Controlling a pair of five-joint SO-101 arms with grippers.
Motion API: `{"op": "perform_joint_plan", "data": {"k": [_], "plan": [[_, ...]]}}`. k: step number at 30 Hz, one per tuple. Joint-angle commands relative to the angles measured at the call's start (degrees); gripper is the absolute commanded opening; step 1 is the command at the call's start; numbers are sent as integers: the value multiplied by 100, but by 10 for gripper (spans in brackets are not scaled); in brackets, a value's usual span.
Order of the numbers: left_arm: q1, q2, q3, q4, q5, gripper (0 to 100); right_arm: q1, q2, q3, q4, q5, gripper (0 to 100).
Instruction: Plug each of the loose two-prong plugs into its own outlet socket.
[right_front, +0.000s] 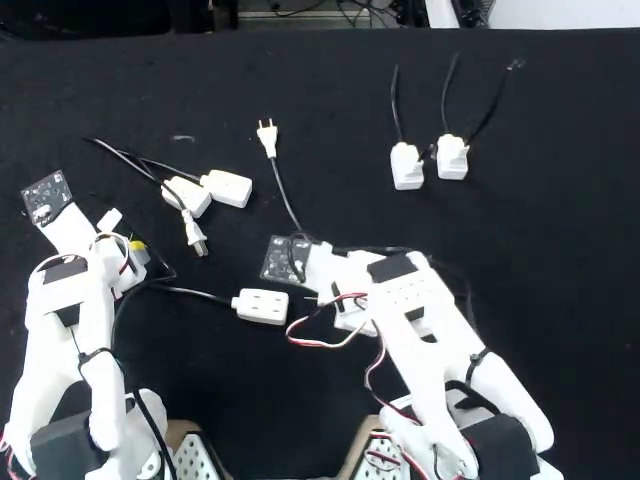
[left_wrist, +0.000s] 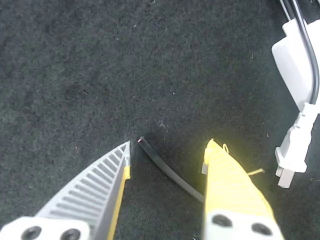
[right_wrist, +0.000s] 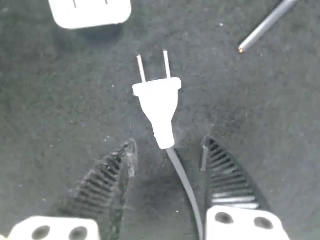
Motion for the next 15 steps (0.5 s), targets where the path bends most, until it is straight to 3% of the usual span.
{"op": "perform_joint_plan", "data": {"k": [1, 11, 15], "plan": [[31, -114, -75, -62, -70, 241, -79, -163, -4, -88, 492, 206], [22, -114, -75, -62, -70, 241, -70, -163, 4, -114, 264, 204], [13, -114, -75, -62, -70, 241, -378, -163, 22, -97, 246, 204]]}}
